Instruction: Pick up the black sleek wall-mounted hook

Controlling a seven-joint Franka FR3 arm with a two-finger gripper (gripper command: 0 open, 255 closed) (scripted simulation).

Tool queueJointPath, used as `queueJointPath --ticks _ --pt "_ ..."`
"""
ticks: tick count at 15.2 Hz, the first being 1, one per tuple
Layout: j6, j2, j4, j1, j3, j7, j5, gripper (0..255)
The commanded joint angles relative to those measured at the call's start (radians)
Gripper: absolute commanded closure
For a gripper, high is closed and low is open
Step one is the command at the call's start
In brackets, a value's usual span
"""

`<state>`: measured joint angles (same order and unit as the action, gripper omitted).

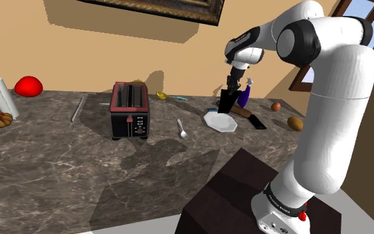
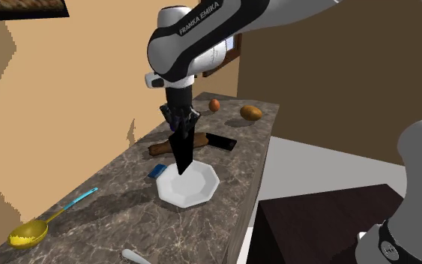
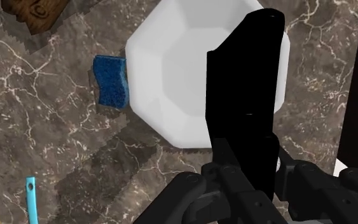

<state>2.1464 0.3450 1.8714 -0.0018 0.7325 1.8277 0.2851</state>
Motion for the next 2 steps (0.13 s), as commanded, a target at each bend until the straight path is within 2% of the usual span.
queueJointPath --ticks 1,2 --pt "-0.013 -0.009 -0.006 0.002 0.004 -0.004 -0.008 255" --pt "-0.013 -0.009 -0.006 0.002 0.004 -0.004 -0.008 255"
